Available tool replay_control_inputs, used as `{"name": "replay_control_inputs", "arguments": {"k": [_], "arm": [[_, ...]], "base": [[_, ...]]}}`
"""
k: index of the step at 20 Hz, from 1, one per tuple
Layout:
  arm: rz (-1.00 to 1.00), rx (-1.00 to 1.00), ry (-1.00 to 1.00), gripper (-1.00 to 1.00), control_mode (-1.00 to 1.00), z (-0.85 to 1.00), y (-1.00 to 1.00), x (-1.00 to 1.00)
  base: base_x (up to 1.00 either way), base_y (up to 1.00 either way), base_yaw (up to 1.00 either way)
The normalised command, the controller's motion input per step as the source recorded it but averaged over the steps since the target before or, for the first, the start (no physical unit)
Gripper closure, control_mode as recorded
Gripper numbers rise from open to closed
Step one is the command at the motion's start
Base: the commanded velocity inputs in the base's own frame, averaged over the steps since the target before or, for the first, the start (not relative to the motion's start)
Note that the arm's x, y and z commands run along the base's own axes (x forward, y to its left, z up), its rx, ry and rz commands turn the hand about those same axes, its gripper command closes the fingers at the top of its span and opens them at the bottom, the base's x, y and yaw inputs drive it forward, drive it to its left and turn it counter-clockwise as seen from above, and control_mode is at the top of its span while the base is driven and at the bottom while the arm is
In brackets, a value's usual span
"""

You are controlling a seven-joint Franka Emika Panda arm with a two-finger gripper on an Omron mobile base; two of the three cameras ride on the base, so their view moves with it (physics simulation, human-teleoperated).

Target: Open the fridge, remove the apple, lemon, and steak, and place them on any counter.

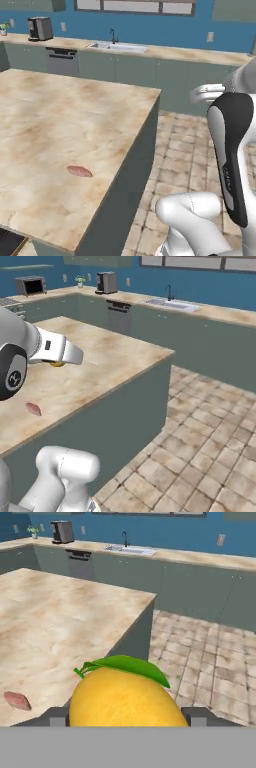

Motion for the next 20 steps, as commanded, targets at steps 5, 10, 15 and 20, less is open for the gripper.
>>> {"name": "replay_control_inputs", "arguments": {"k": [5, 10, 15, 20], "arm": [[0.00, 0.00, 0.00, 1.00, 1.00, 0.00, 0.00, 0.00], [0.00, 0.00, 0.00, 1.00, 1.00, 0.00, 0.00, 0.00], [0.00, 0.00, 0.00, 1.00, 1.00, 0.00, 0.00, 0.00], [0.00, 0.00, 0.00, 1.00, 1.00, 0.00, 0.00, 0.00]], "base": [[-0.08, -0.22, 0.68], [0.53, -0.05, 0.46], [0.61, -0.01, 0.36], [0.31, -0.09, 0.26]]}}
